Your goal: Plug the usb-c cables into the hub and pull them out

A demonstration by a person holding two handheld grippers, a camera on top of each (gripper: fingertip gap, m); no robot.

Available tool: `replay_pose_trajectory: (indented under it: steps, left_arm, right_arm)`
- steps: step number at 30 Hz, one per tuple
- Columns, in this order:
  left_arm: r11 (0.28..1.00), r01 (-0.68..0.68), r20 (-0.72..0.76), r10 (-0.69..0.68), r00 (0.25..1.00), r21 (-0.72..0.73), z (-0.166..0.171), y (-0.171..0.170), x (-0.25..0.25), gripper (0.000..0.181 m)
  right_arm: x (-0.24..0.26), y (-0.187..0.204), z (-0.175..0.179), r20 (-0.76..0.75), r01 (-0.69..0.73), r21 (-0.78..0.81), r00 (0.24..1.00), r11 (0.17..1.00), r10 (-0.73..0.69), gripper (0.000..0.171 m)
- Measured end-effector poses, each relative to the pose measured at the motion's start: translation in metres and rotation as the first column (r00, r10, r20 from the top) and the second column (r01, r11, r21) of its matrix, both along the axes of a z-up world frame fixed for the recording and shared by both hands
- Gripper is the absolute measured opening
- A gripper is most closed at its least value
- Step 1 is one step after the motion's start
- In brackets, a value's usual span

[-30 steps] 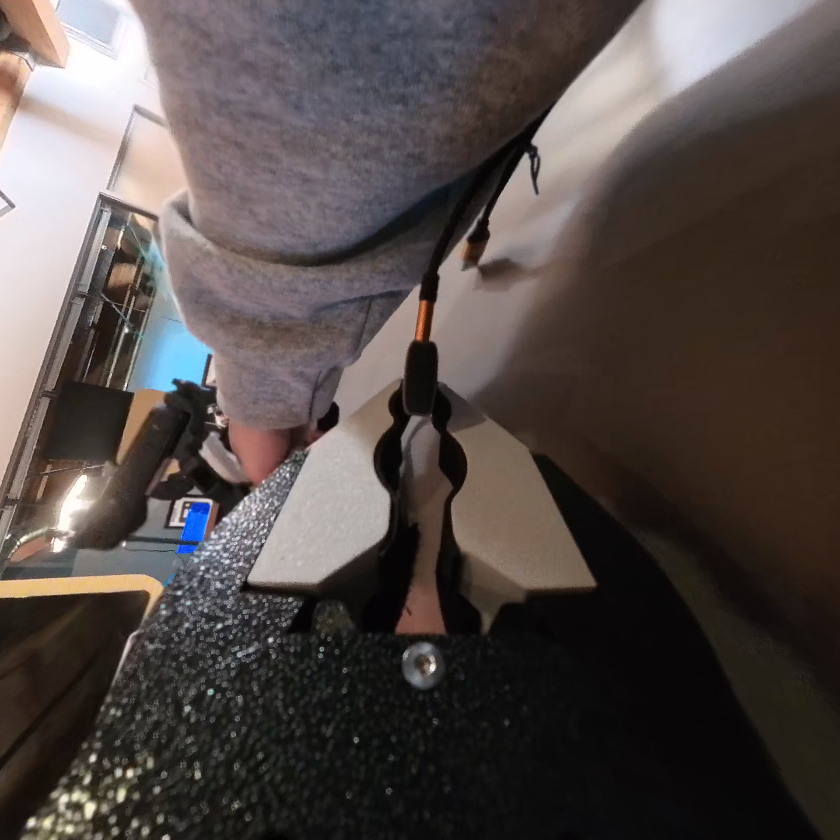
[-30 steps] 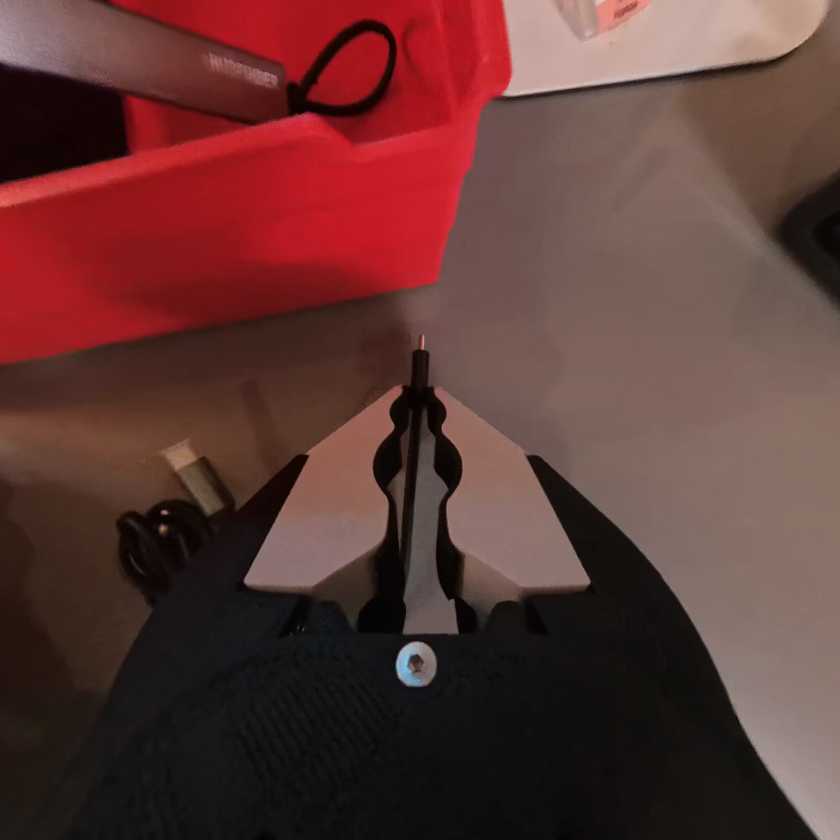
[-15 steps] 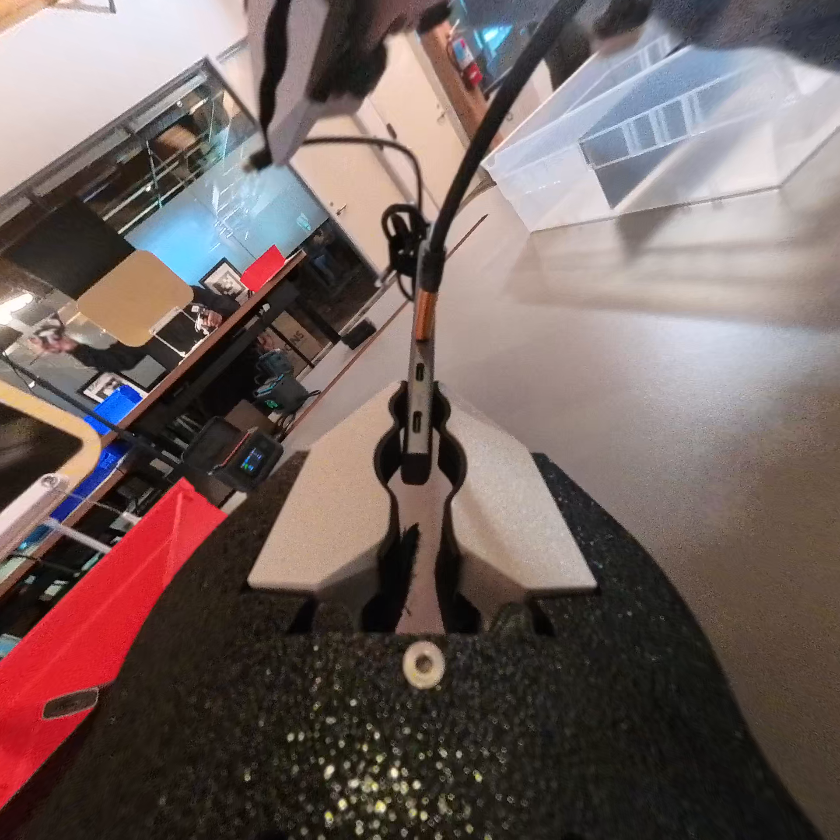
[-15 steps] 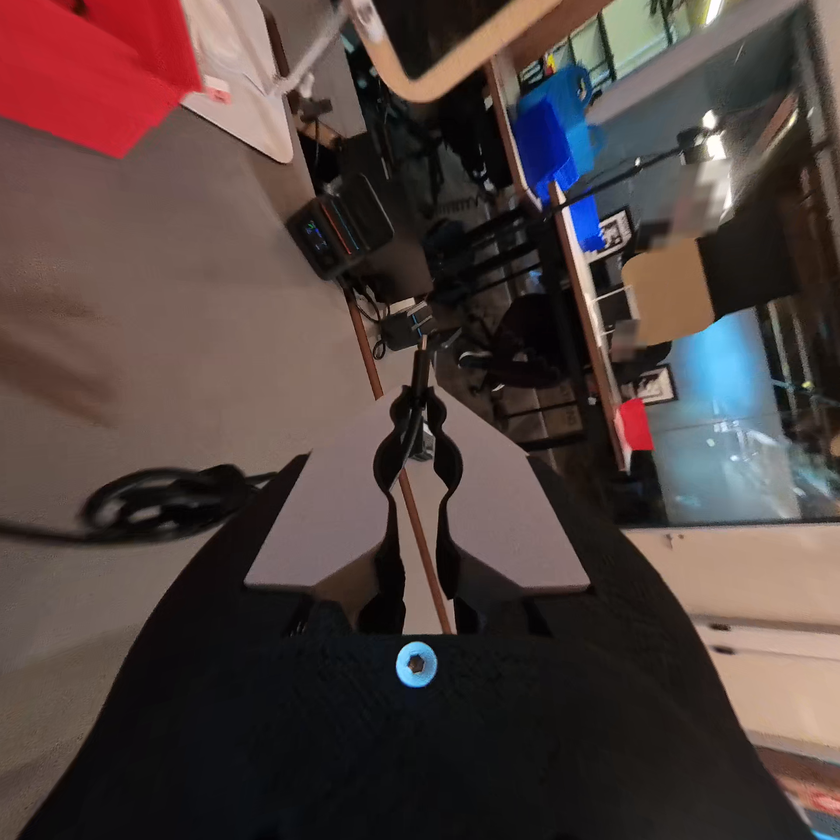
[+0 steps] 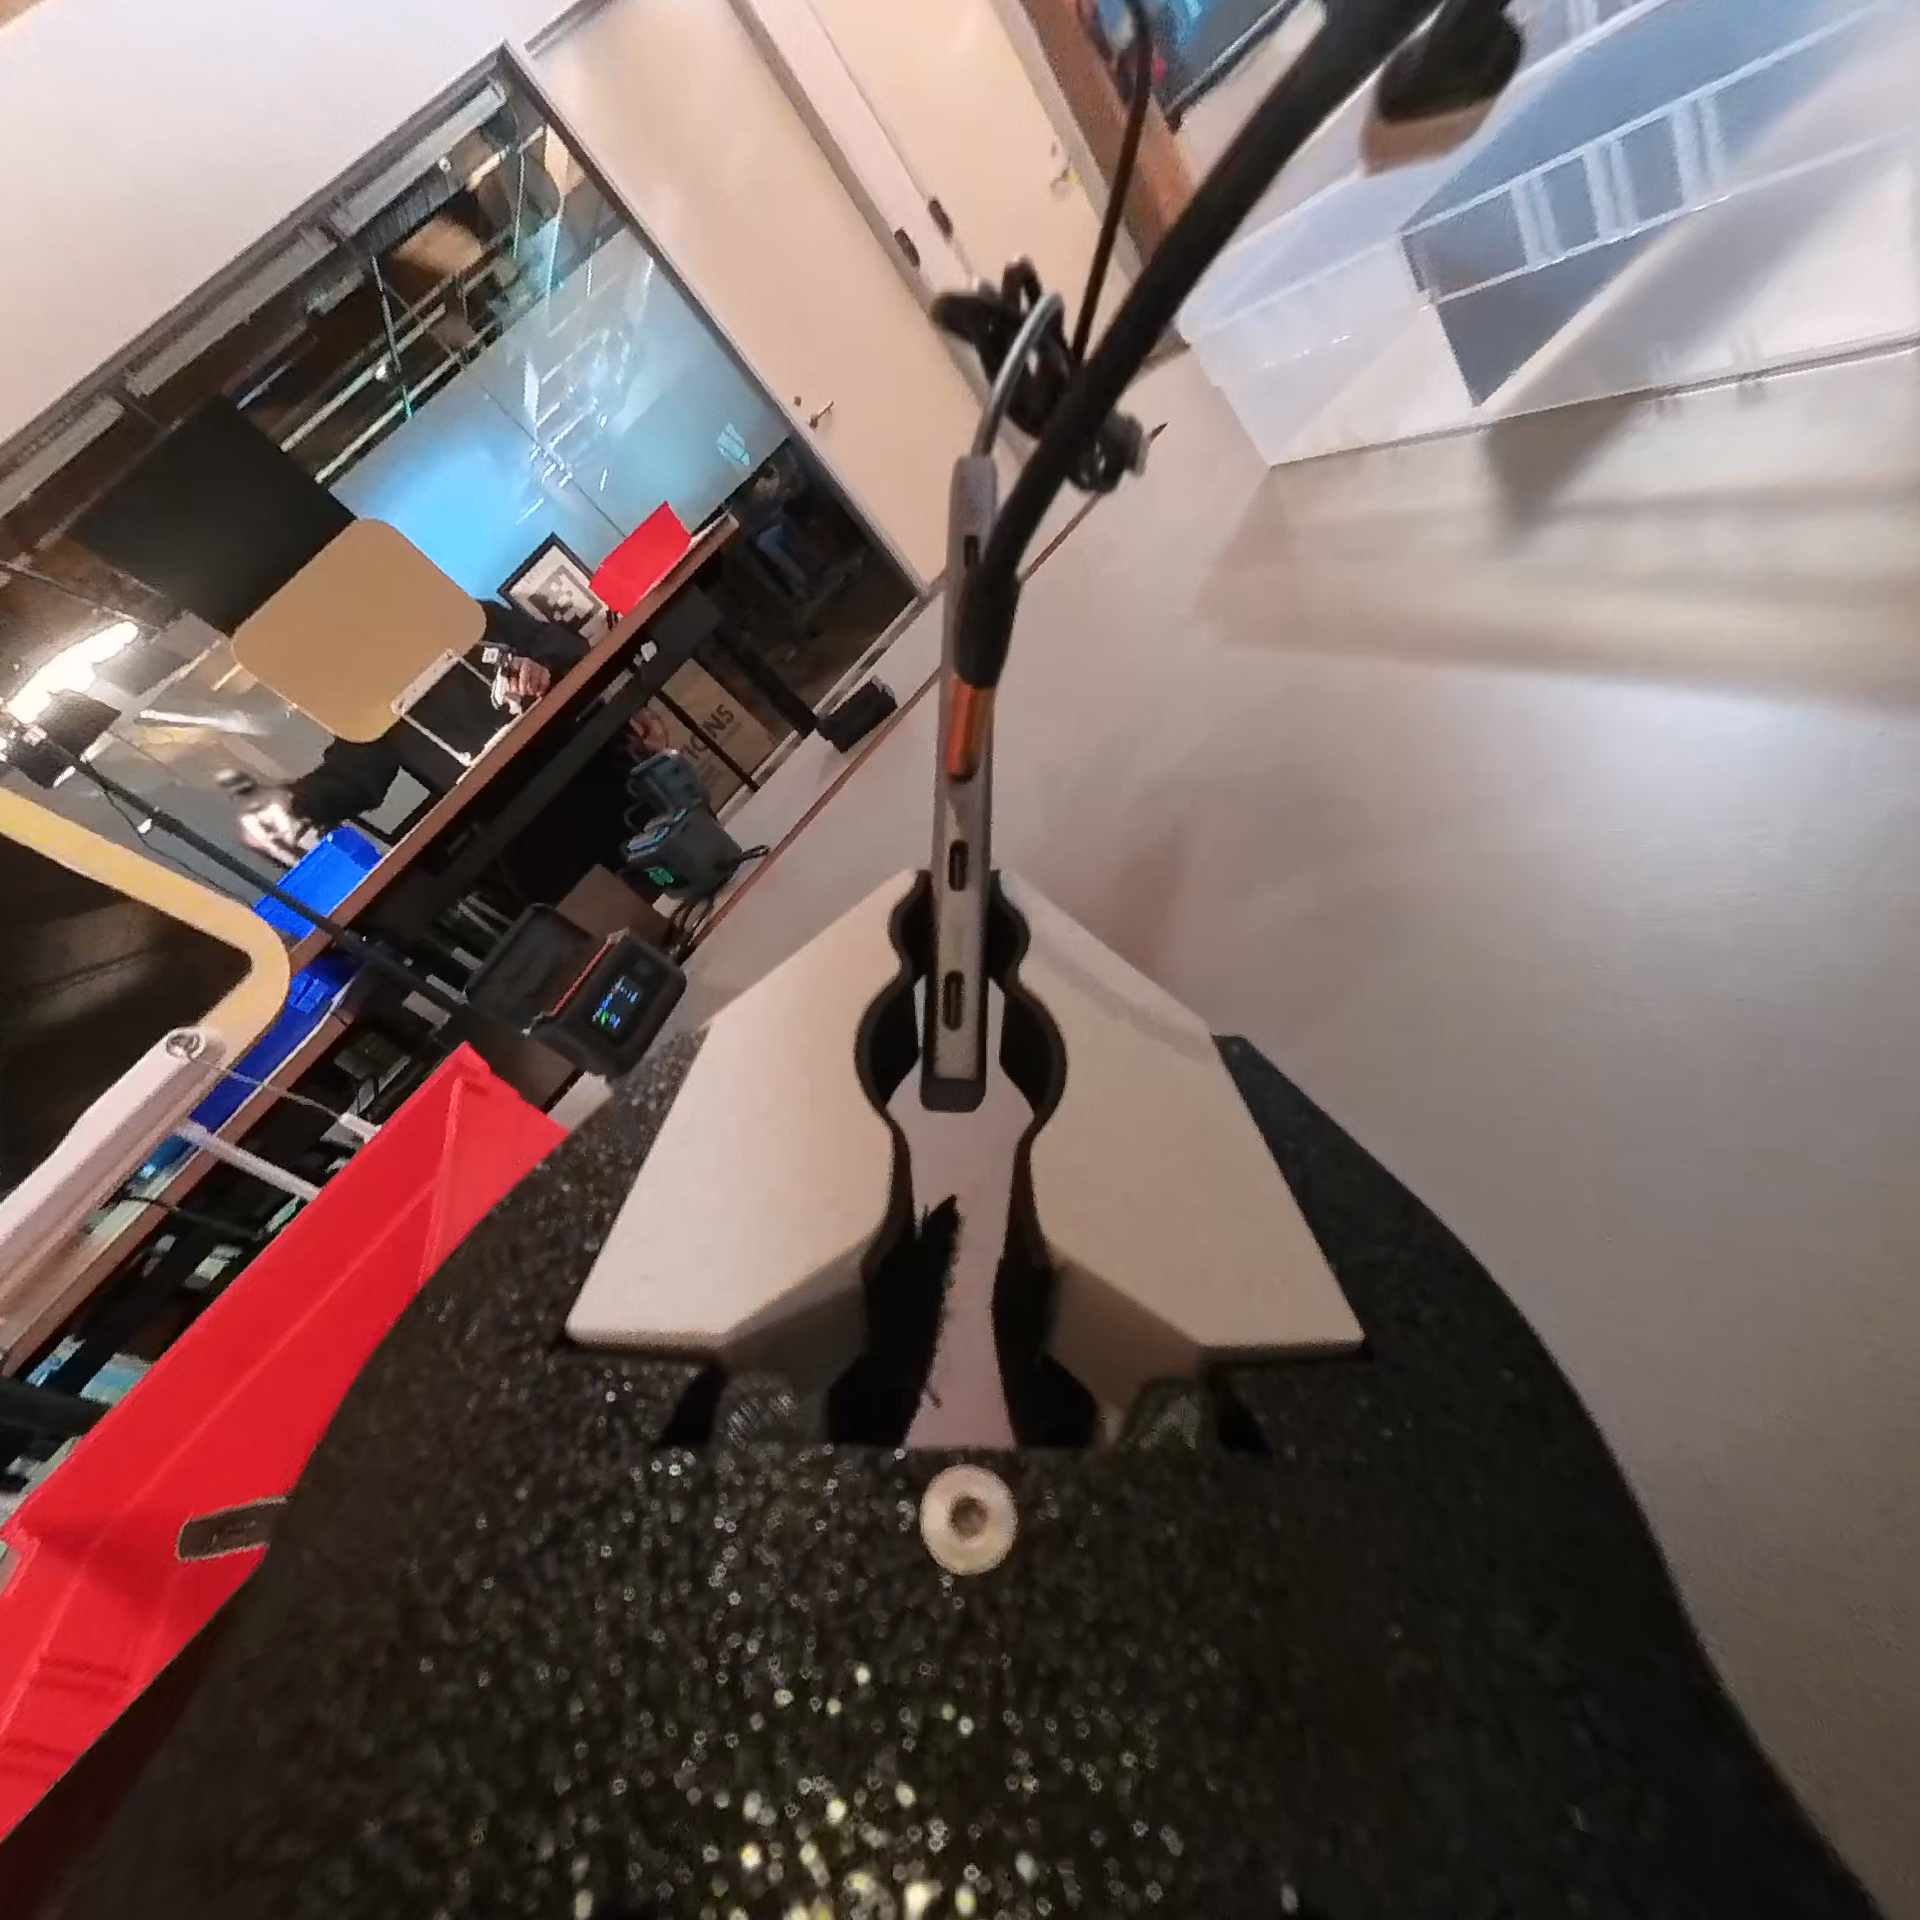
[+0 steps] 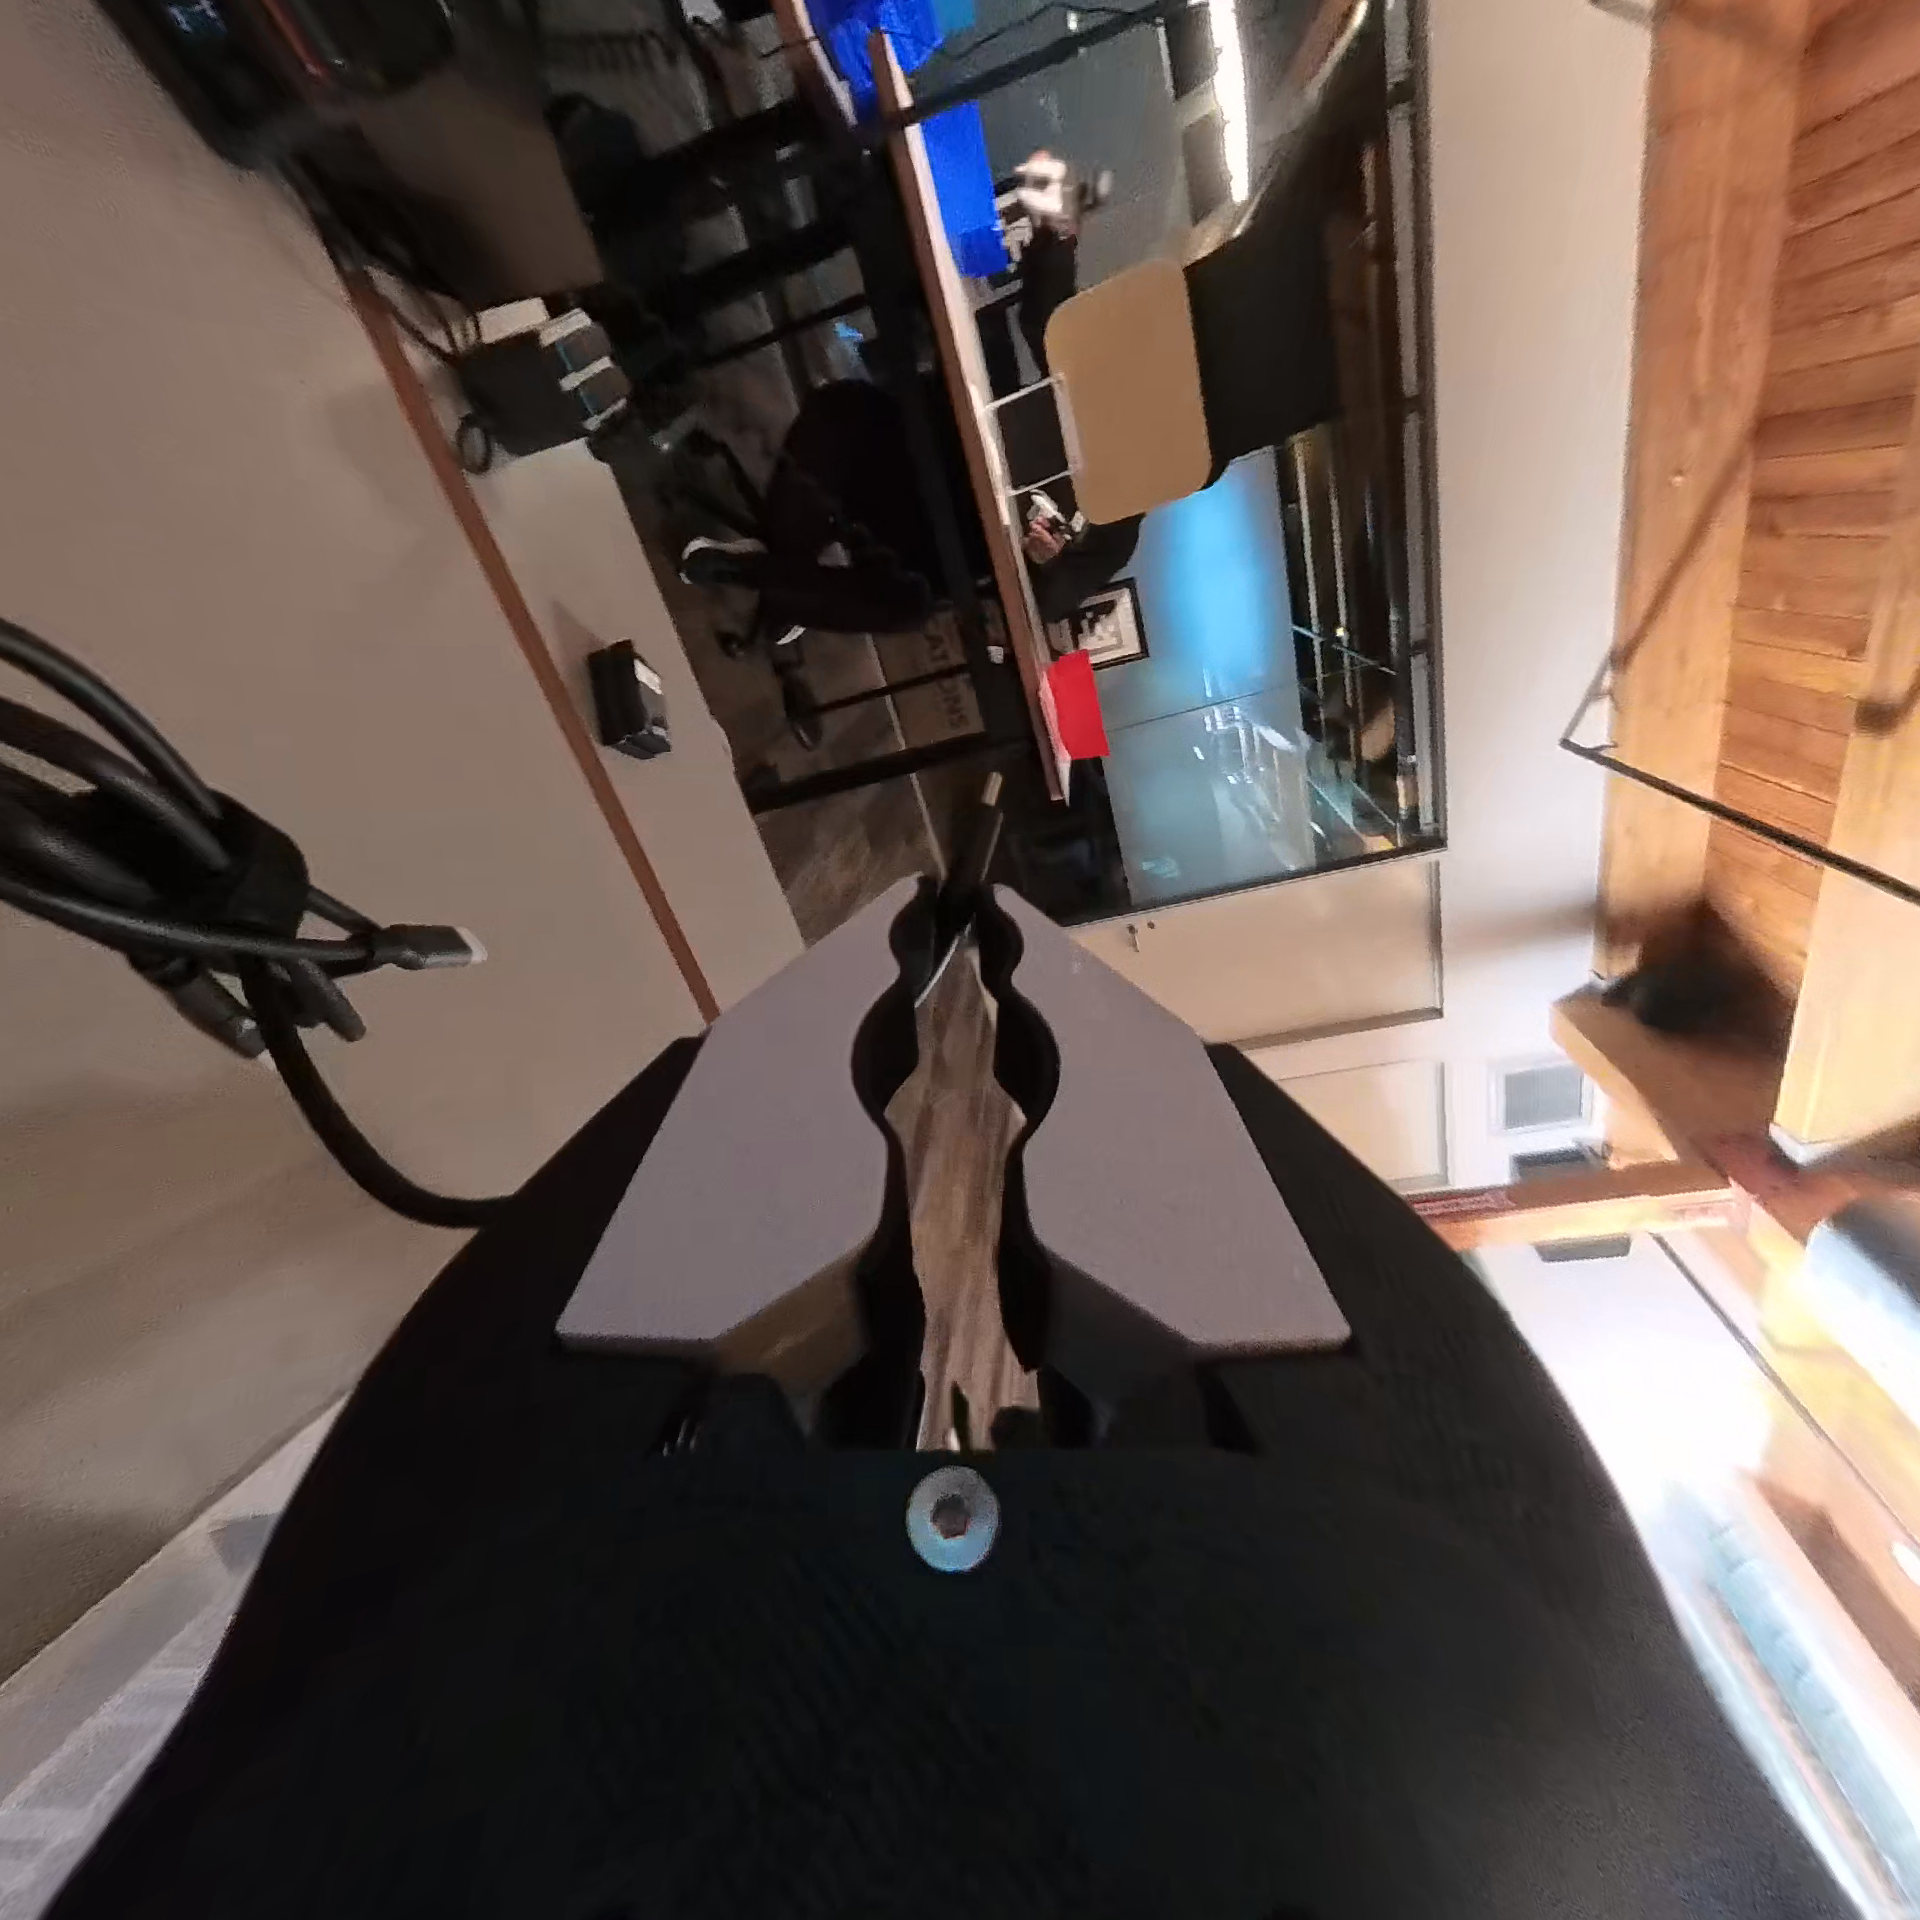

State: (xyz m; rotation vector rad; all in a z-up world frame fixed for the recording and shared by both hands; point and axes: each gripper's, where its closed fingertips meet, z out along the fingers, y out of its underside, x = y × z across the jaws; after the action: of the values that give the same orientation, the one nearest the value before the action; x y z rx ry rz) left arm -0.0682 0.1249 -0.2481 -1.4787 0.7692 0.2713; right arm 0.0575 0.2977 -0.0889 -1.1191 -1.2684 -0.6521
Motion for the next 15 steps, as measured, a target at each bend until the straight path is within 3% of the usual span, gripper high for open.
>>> replay_pose_trajectory:
  steps: [3, 9, 11, 15]
  left_arm:
    - [0.998, -0.052, -0.012, 0.052, 0.999, -0.043, -0.007, 0.006, -0.007, 0.007]
    - [0.991, -0.073, -0.02, 0.072, 0.997, -0.11, -0.018, 0.01, -0.01, 0.007]
    - [0.989, -0.081, -0.019, 0.08, 0.997, -0.12, -0.019, 0.01, -0.012, 0.007]
    - [0.989, -0.082, 0.005, 0.083, 0.997, -0.127, -0.018, 0.011, -0.014, 0.007]
  right_arm:
    - [-0.015, -0.021, -0.007, 0.055, -0.101, 0.0, 0.993, 0.995, 0.101, 0.006]
    - [-0.052, -0.076, -0.056, 0.27, -0.286, -0.032, 0.92, 0.958, 0.284, 0.005]
    - [-0.056, -0.085, -0.063, 0.254, -0.308, -0.043, 0.916, 0.95, 0.309, 0.005]
    - [-0.034, -0.067, -0.039, 0.092, -0.198, 0.011, 0.976, 0.98, 0.196, 0.006]
